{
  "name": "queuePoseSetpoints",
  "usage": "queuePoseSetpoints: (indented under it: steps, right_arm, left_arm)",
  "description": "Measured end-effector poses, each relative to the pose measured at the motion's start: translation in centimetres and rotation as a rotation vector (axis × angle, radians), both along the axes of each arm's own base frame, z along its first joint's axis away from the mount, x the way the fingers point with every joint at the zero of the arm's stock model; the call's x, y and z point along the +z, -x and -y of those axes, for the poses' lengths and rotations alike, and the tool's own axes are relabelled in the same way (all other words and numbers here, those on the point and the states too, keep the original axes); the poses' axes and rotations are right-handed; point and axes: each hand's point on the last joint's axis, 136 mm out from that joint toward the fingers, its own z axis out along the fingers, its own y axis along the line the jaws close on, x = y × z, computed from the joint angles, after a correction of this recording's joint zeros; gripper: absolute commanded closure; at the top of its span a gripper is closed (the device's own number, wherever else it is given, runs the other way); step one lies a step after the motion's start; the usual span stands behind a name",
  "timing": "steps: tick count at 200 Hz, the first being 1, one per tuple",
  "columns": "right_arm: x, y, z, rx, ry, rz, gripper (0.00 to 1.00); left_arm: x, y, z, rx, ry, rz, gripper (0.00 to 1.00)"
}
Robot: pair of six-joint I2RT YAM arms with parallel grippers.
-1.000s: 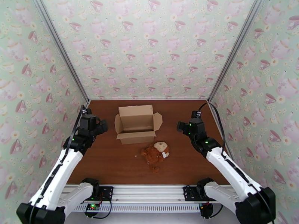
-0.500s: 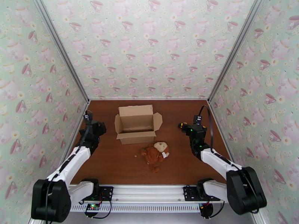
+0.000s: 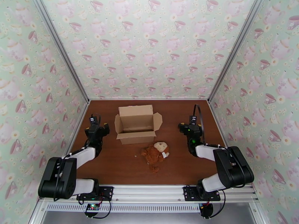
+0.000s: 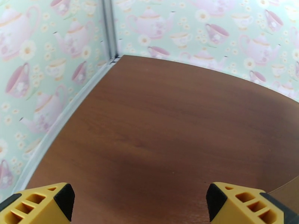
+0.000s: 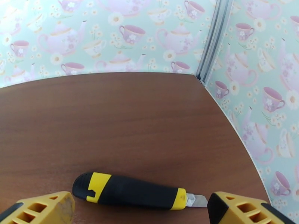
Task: Unpack the express box
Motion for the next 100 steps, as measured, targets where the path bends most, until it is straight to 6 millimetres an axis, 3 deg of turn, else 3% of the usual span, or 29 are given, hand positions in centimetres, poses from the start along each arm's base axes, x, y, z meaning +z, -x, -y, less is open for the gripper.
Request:
queuePoseSetpoints:
  steps: [23, 49, 70, 100]
  right_arm:
    - [0.4, -0.1, 0.8, 0.008, -0.032, 0.042, 0.0]
    - [-0.4, 0.2, 1.6, 0.025, -0.071, 0.05, 0.0]
    - [-0.9, 0.2, 1.0, 0.06, -0.084, 0.048, 0.0]
    - [-0.4, 0.0, 0.5, 0.091, -0.094, 0.07, 0.0]
  left_arm:
    - [-0.7, -0.2, 0.5, -0.035, 0.0, 0.017, 0.0]
    - [-0.8, -0.3, 1.2, -0.08, 0.001, 0.038, 0.0]
    - [-1.0, -0.9, 1.9, -0.123, -0.004, 0.075, 0.0]
    - [-2.4, -0.2, 2.0, -0.132, -0.009, 0.054, 0.0]
